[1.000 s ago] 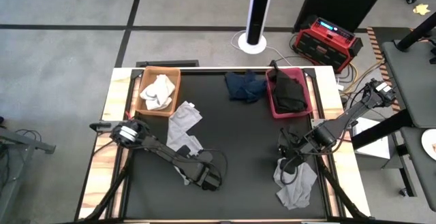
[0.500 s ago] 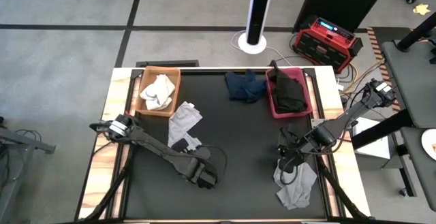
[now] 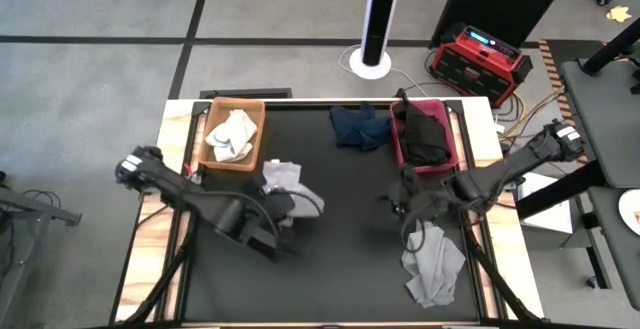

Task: Sort towels by color in basket
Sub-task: Put the left gray towel into the orange bin

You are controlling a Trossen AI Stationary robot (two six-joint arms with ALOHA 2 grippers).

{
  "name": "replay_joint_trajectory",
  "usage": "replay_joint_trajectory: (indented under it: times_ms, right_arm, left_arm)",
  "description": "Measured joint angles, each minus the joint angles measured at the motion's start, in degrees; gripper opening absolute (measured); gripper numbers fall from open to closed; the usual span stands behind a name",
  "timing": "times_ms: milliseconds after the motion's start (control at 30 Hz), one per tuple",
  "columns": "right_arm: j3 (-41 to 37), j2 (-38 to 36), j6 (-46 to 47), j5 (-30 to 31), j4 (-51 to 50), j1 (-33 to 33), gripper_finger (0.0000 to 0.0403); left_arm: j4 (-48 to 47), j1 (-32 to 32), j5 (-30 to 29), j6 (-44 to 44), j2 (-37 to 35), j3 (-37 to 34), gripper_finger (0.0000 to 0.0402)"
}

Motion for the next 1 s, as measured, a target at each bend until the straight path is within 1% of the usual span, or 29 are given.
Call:
replay_joint_trajectory:
  times_ms: [133,300,367,467,600,667,800,900,1000]
  right_arm:
    - [0.0,0.0,-9.9,0.1,9.6,-4.3,0.0013]
    - [0.0,0.0,-20.5,0.1,16.8,-8.7,0.0016]
    - [0.0,0.0,-22.1,0.1,18.2,-10.2,0.0027]
    - [0.0,0.0,-22.4,-0.1,18.6,-11.6,0.0061]
    - [0.0,0.9,-22.9,-0.4,20.1,-11.7,0.0122]
    - [0.0,1.9,-23.3,-1.3,22.0,-11.7,0.0152]
    - [0.0,5.1,-24.1,-9.5,27.9,-11.7,0.0205]
    - [0.1,8.2,-23.5,-15.3,34.1,-11.7,0.0237]
    - [0.5,11.7,-22.1,-18.5,39.9,-11.7,0.0264]
  left_arm:
    - [0.1,0.1,-8.2,3.9,-3.6,0.0,0.0]
    - [0.2,0.4,-13.7,11.9,-7.6,0.0,0.0]
    - [0.4,0.4,-15.8,13.8,-8.7,0.0,0.0]
    - [1.3,0.4,-18.4,14.6,-9.9,-0.1,0.0]
    - [4.6,0.4,-18.1,20.0,-9.8,-0.6,0.0]
    - [9.4,0.4,-15.2,25.4,-9.8,-1.8,0.0]
    - [20.7,0.6,-7.7,35.6,-9.2,-4.3,0.0]
    - [25.0,0.6,-6.5,38.3,-8.7,-6.2,0.0]
    - [26.6,0.7,-6.5,38.3,-8.2,-7.8,0.0]
